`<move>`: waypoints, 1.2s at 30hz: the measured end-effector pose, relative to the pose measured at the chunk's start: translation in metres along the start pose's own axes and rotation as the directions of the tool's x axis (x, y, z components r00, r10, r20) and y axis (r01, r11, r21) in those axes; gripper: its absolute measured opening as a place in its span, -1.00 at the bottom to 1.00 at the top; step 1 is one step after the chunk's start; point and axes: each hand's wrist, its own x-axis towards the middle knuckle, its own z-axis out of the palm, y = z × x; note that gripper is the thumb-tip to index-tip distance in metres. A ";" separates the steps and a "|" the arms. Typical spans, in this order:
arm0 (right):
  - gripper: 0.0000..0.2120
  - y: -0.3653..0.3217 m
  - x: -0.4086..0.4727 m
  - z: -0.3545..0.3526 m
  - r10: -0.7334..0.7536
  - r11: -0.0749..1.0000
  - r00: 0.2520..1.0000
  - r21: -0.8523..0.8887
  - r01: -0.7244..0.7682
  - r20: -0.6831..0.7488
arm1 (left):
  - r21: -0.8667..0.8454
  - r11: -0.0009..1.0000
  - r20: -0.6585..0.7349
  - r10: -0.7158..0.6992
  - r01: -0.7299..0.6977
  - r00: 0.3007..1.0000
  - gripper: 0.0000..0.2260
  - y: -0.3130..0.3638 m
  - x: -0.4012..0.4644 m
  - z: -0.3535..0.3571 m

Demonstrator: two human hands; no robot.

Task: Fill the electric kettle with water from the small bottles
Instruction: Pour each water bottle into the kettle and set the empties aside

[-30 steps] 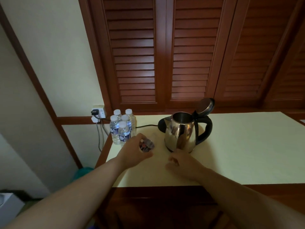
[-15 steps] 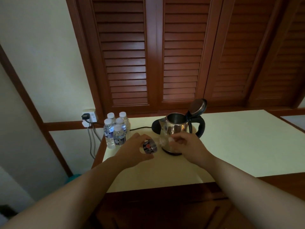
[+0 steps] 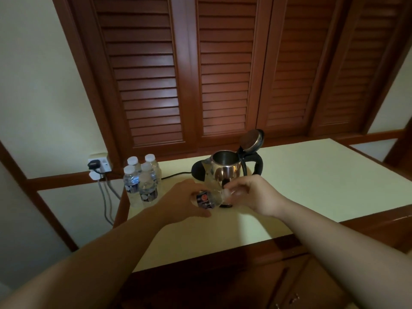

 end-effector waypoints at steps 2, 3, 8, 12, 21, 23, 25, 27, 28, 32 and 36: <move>-0.87 -0.001 -0.003 0.002 0.066 0.998 0.997 -0.004 -0.066 0.027 | 0.013 0.999 -0.034 0.040 -0.039 0.999 -0.49 0.005 0.003 0.003; -0.88 -0.001 -0.005 0.003 0.093 0.996 0.995 -0.012 -0.092 0.027 | 0.019 0.999 -0.040 0.047 -0.046 0.998 -0.48 0.006 0.004 0.005; -0.79 0.002 -0.012 -0.014 0.147 0.988 0.989 0.052 -0.147 0.005 | 0.048 0.999 -0.033 0.020 -0.018 0.999 -0.45 0.013 0.011 0.014; -0.86 0.012 -0.016 -0.041 0.086 0.992 0.995 0.087 -0.090 0.054 | 0.048 0.998 -0.056 0.033 -0.031 0.998 -0.39 0.033 0.022 0.020; -0.85 0.053 -0.025 -0.123 -0.015 0.996 0.995 -0.082 0.023 0.101 | 0.067 0.998 -0.084 -0.004 0.010 0.996 -0.38 0.101 0.066 0.058; -0.69 0.064 -0.026 -0.145 0.091 0.965 0.982 -0.257 -0.046 0.165 | 0.084 0.996 -0.092 -0.030 0.037 0.995 -0.35 0.120 0.081 0.078; -0.69 0.079 -0.027 -0.166 0.127 0.946 0.981 -0.316 -0.077 0.144 | 0.059 0.996 -0.091 -0.066 0.071 0.994 -0.36 0.138 0.097 0.095; -0.82 0.098 -0.028 -0.188 0.101 0.977 0.987 -0.201 -0.075 0.122 | 0.027 0.997 -0.090 -0.075 0.078 0.993 -0.39 0.153 0.113 0.110; -0.81 0.107 -0.029 -0.199 0.069 0.987 0.990 -0.150 -0.050 0.125 | 0.011 0.997 -0.090 -0.079 0.080 0.993 -0.40 0.159 0.121 0.117; -0.79 0.128 -0.032 -0.235 0.043 0.962 0.990 -0.272 -0.005 0.135 | 0.030 0.997 -0.130 -0.066 0.071 0.989 -0.38 0.183 0.148 0.143; -0.59 0.138 -0.020 -0.260 0.100 0.930 0.990 -0.364 -0.056 0.104 | 0.033 0.996 -0.184 -0.076 0.083 0.980 -0.43 0.202 0.176 0.159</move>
